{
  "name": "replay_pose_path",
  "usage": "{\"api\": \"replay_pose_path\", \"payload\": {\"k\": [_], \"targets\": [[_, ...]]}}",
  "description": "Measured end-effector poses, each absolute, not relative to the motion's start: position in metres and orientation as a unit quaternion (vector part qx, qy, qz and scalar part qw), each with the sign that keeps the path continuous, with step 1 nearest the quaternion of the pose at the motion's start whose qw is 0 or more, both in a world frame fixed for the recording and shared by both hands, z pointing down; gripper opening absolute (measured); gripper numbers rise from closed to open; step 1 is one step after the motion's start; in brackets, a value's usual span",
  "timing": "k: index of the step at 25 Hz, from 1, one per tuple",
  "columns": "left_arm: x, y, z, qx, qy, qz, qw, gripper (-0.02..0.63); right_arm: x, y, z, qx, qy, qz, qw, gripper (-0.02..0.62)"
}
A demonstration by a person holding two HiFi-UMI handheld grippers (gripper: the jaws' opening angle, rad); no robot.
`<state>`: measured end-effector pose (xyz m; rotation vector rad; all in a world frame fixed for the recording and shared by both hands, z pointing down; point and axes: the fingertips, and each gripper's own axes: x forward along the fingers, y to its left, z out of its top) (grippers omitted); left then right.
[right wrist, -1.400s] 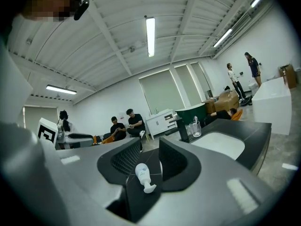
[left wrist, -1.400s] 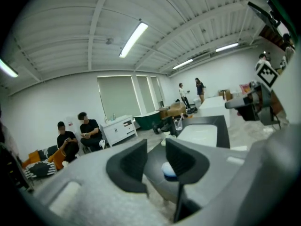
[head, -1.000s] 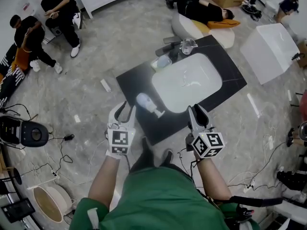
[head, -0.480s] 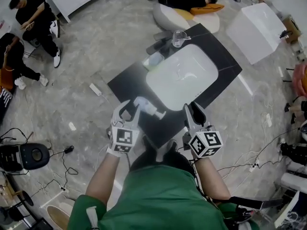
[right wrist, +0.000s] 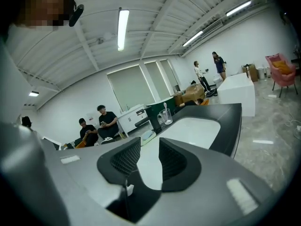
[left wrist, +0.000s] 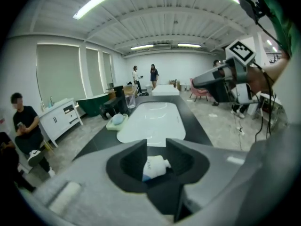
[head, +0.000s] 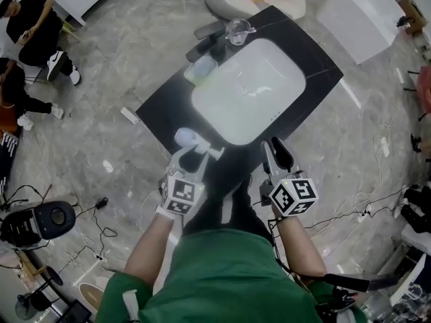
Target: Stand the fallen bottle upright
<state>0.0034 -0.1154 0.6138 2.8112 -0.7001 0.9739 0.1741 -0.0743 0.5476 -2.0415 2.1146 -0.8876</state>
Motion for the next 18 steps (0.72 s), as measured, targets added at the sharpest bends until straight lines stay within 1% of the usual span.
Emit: {"api": "replay_pose_path", "payload": {"k": [6,13,18], "targets": [[0.023,-0.096,0.656,0.912,-0.224,0.334,0.082,0.12,0.196,-0.081,0.577,-0.655,0.693,-0.301,0.01,0.106],[0.031,-0.082,0.694,0.906,-0.211,0.351,0.112,0.115,0.206,-0.084,0.601,-0.666,0.681,-0.304,0.009,0.106],[0.038,-0.076,0.707,0.905,-0.198,0.357,0.124,0.084,0.211,-0.083,0.611,-0.666,0.678,-0.311,0.003,0.106]]}}
